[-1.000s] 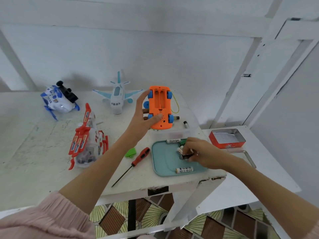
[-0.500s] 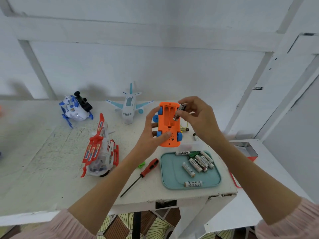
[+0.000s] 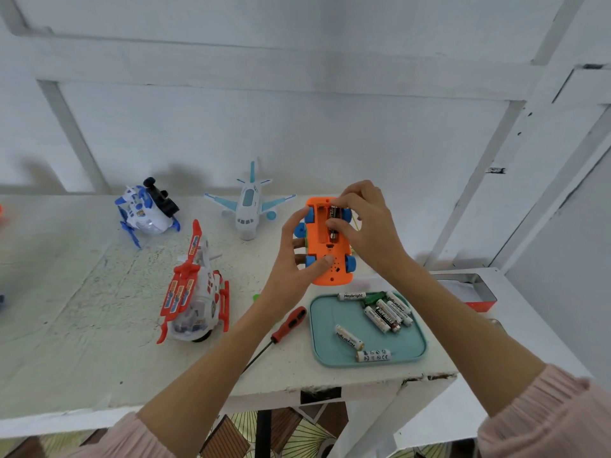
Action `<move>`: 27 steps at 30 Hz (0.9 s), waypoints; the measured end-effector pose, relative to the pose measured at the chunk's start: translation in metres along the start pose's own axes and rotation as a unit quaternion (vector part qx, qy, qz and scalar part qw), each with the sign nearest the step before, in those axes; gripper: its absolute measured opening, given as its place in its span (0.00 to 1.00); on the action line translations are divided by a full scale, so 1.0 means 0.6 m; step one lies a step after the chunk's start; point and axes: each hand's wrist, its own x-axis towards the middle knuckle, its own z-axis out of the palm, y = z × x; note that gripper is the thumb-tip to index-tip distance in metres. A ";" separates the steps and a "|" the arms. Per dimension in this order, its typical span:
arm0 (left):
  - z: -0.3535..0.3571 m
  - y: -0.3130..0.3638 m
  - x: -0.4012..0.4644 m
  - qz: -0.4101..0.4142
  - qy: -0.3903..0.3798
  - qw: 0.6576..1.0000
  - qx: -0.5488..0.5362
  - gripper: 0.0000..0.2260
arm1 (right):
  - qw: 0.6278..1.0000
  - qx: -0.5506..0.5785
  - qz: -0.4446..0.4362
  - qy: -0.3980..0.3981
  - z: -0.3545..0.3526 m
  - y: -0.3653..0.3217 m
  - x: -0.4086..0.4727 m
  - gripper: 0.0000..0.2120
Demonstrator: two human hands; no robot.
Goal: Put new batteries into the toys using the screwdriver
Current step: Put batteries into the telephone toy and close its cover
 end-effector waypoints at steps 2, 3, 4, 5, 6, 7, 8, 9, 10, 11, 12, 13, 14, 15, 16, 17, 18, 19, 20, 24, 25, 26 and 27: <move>0.000 -0.001 -0.001 0.004 0.003 1.000 -0.004 0.29 | 1.000 -0.012 -0.010 -0.002 0.000 0.002 -0.001 0.11; 0.000 -0.001 -0.001 0.004 0.003 1.000 -0.006 0.29 | 1.000 -0.016 -0.014 -0.003 0.000 0.001 -0.002 0.11; 0.000 -0.002 -0.001 0.006 0.004 1.000 -0.007 0.29 | 1.000 -0.016 -0.016 -0.003 -0.001 0.001 -0.002 0.11; 0.001 -0.003 -0.002 0.008 0.004 1.000 -0.005 0.29 | 1.000 -0.014 -0.016 -0.003 -0.002 0.001 -0.002 0.11; 0.001 -0.005 -0.001 0.009 0.004 1.000 -0.001 0.29 | 1.000 -0.010 -0.017 0.000 -0.003 0.001 -0.002 0.10; 0.001 -0.006 -0.001 0.011 0.005 1.000 0.005 0.29 | 1.000 -0.009 -0.021 0.004 -0.005 0.000 -0.003 0.11; 0.001 -0.006 -0.001 0.013 0.004 1.000 0.012 0.28 | 0.999 -0.015 -0.029 0.013 -0.005 -0.001 -0.004 0.11; 0.001 -0.006 0.000 0.012 0.001 1.000 0.016 0.28 | 0.999 -0.025 -0.039 0.025 -0.005 -0.001 -0.004 0.11; 0.001 -0.006 0.001 0.010 -0.002 1.000 0.017 0.28 | 0.998 -0.031 -0.048 0.035 -0.004 -0.002 -0.006 0.11; 0.002 -0.005 0.003 0.006 -0.004 1.000 0.019 0.29 | 0.998 -0.027 -0.049 0.038 -0.002 -0.007 -0.009 0.09; 0.003 -0.003 0.005 0.004 -0.006 1.000 0.019 0.29 | 0.998 -0.015 -0.047 0.032 0.000 -0.014 -0.013 0.08; 0.005 0.000 0.007 0.005 -0.008 1.000 0.019 0.29 | 0.999 0.000 -0.044 0.024 0.001 -0.021 -0.016 0.08; 0.006 0.003 0.009 0.005 -0.009 1.000 0.018 0.29 | 0.999 0.017 -0.042 0.018 0.001 -0.026 -0.018 0.07; 0.008 0.005 0.011 0.007 -0.010 1.000 0.014 0.29 | 0.999 0.036 -0.035 0.018 -0.002 -0.030 -0.017 0.07; 0.008 0.005 0.013 0.008 -0.011 1.000 0.011 0.29 | 0.998 0.057 -0.025 0.025 -0.007 -0.033 -0.013 0.07; 0.008 0.006 0.013 0.009 -0.013 1.000 0.008 0.29 | 0.996 0.077 -0.015 0.033 -0.015 -0.034 -0.006 0.07; 0.008 0.005 0.013 0.008 -0.015 1.000 0.009 0.29 | 0.996 0.085 -0.012 0.035 -0.025 -0.035 0.002 0.08; 0.006 0.005 0.013 0.005 -0.018 1.000 0.013 0.29 | 0.997 0.076 -0.015 0.024 -0.036 -0.034 0.012 0.09; 0.004 0.005 0.013 0.002 -0.019 1.000 0.016 0.29 | 0.998 0.052 -0.018 -0.005 -0.044 -0.032 0.020 0.09; 0.002 0.001 0.011 -0.010 -0.014 1.000 0.018 0.28 | 0.994 -0.024 0.015 -0.104 -0.057 -0.021 0.029 0.08; 0.003 0.000 0.011 -0.010 -0.014 1.000 0.020 0.28 | 0.995 -0.030 0.011 -0.092 -0.057 -0.017 0.028 0.06; 0.004 -0.002 0.010 -0.008 -0.016 1.000 0.022 0.28 | 0.996 -0.034 0.005 -0.079 -0.056 -0.014 0.027 0.04; 0.006 -0.002 0.010 -0.007 -0.019 1.000 0.023 0.28 | 0.997 -0.037 -0.001 -0.073 -0.054 -0.010 0.027 0.03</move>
